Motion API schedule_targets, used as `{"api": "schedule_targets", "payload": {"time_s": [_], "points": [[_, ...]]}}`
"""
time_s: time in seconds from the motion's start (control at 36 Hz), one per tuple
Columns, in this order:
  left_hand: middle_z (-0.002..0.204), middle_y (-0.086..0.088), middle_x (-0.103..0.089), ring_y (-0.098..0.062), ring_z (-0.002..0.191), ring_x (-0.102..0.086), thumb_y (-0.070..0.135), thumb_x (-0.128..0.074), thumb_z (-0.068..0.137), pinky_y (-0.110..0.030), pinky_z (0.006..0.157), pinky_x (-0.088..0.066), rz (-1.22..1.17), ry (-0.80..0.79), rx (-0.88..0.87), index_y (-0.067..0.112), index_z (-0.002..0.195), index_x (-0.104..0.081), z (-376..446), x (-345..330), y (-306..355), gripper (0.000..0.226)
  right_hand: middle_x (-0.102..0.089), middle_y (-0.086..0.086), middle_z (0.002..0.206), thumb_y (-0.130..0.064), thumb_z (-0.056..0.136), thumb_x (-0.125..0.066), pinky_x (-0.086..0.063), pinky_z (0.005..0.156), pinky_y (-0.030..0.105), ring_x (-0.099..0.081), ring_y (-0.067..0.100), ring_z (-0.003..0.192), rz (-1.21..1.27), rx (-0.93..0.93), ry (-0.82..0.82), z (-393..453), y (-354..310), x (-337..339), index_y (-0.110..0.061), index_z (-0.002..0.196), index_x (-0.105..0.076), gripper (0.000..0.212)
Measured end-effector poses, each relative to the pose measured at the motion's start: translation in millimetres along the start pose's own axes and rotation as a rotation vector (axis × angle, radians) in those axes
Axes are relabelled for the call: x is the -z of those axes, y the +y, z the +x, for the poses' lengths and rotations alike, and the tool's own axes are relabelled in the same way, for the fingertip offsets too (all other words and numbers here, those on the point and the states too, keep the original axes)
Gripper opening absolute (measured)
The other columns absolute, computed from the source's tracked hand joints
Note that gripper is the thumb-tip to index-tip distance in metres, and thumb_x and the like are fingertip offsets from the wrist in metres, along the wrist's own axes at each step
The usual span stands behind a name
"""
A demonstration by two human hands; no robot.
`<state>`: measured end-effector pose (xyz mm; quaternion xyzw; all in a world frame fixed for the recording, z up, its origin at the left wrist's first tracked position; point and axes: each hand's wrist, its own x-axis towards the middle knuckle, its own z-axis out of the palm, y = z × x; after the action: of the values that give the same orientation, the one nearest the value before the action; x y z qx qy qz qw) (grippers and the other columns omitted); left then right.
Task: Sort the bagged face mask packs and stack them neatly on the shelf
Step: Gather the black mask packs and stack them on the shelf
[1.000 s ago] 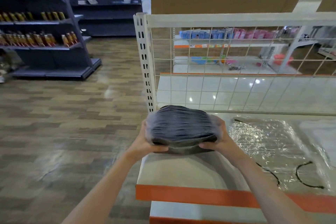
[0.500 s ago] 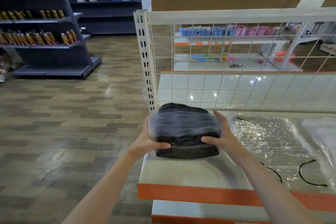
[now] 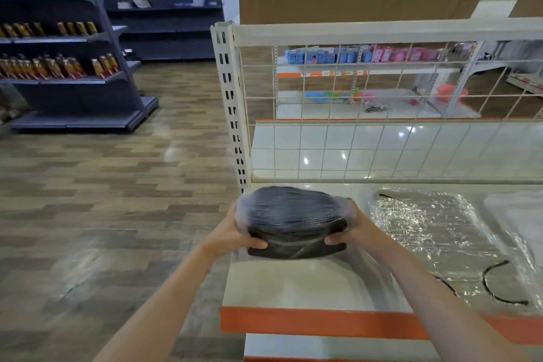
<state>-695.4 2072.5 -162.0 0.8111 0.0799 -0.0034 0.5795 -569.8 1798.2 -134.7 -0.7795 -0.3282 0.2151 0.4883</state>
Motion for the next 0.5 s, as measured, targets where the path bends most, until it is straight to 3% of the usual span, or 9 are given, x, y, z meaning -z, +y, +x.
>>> {"api": "schedule_targets", "payload": {"time_s": [0.08,0.19,0.31,0.36,0.44,0.5], "points": [[0.142,-0.003,-0.042,-0.014,0.133,-0.040,0.013,-0.090,0.050,-0.043,0.112,-0.032,-0.048,0.013,-0.040,0.015,0.142,-0.028,-2.8,-2.0,10.3,0.111,-0.055,0.009,0.128,-0.005,0.050,-0.087,-0.048,0.097,0.043,-0.052,0.025,0.122,0.129,-0.035,0.024,2.2,4.8,2.7,-0.017,0.133,-0.047,0.093],[0.134,0.012,-0.034,0.007,0.123,-0.041,0.023,-0.088,0.042,-0.016,0.100,-0.041,-0.110,0.044,-0.041,0.014,0.142,-0.024,-4.3,-1.7,16.5,0.119,-0.038,-0.013,0.133,0.017,0.062,-0.075,-0.048,0.087,0.021,-0.048,0.001,0.115,0.285,-0.075,0.006,-0.3,3.3,6.9,-0.031,0.137,-0.030,0.100],[0.137,0.000,-0.033,-0.015,0.128,-0.042,0.014,-0.086,0.041,-0.030,0.095,-0.050,-0.212,-0.015,-0.004,0.027,0.136,-0.016,-8.1,-3.8,12.8,0.118,-0.046,-0.007,0.130,0.008,0.055,-0.071,-0.046,0.085,0.024,-0.051,0.008,0.114,0.379,-0.179,-0.043,-5.9,7.7,1.3,-0.038,0.144,-0.011,0.117],[0.139,-0.002,-0.032,-0.016,0.127,-0.042,0.012,-0.086,0.042,-0.031,0.094,-0.050,-0.234,-0.018,-0.002,0.028,0.137,-0.016,-8.0,-4.6,10.7,0.119,-0.048,-0.006,0.127,0.016,0.062,-0.066,-0.045,0.082,0.024,-0.052,0.007,0.110,0.411,-0.195,-0.039,-6.3,9.3,-1.3,-0.043,0.143,-0.009,0.116],[0.145,-0.004,-0.026,-0.016,0.131,-0.037,0.016,-0.089,0.039,-0.028,0.098,-0.047,-0.201,0.009,0.003,0.023,0.142,-0.013,-3.7,-6.0,10.3,0.127,-0.047,-0.003,0.126,0.024,0.069,-0.055,-0.043,0.079,0.024,-0.051,0.008,0.108,0.452,-0.207,0.017,-4.4,8.3,-4.3,-0.043,0.144,-0.012,0.109],[0.145,-0.004,-0.025,-0.016,0.132,-0.036,0.018,-0.088,0.037,-0.021,0.095,-0.047,-0.195,0.023,0.011,0.023,0.141,-0.014,0.1,-6.2,13.2,0.128,-0.049,0.003,0.124,0.016,0.059,-0.056,-0.043,0.077,0.027,-0.052,0.014,0.107,0.488,-0.204,0.040,-1.8,5.5,-4.3,-0.039,0.144,-0.017,0.108]]}}
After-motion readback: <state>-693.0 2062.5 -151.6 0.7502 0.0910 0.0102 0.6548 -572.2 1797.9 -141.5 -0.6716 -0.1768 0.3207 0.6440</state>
